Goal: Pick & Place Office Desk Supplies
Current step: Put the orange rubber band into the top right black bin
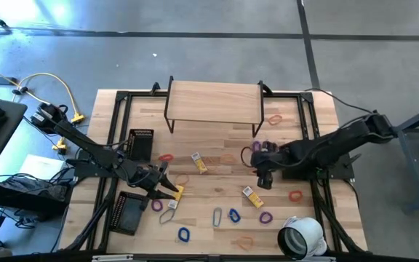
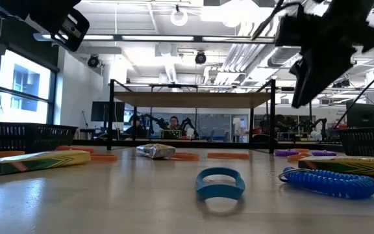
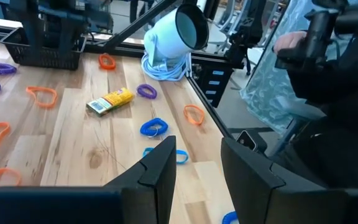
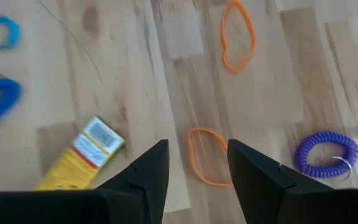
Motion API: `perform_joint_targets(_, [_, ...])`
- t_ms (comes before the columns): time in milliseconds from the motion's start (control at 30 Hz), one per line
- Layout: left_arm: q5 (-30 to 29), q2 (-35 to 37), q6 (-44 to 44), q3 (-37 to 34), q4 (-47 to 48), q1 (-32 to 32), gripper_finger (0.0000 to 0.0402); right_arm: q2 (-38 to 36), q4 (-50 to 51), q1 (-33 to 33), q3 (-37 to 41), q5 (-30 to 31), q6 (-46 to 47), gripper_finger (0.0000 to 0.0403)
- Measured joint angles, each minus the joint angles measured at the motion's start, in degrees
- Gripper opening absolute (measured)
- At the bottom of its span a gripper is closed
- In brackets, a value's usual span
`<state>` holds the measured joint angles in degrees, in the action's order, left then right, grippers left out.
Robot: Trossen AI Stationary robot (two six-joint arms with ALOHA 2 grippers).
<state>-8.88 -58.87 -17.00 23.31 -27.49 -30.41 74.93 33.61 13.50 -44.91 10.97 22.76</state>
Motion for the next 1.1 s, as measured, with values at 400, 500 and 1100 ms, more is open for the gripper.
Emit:
perform_joint_targets(400, [0.0,0.0,-0.6,0.0,0.0,0.0,0.0123,12.3,-0.3,-1.2,0.0,3.9,-11.1,0.0151])
perform_joint_targets(500, [0.0,0.0,-0.6,0.0,0.0,0.0,0.0123,13.9,-0.4,-2.4,0.0,3.5,-10.6,0.0151])
perform_joint_targets(1100, [0.0,0.0,-0.4,0.0,0.0,0.0,0.0123,15.5,-1.7,-10.7,0.0,-5.3,-15.8,0.0151])
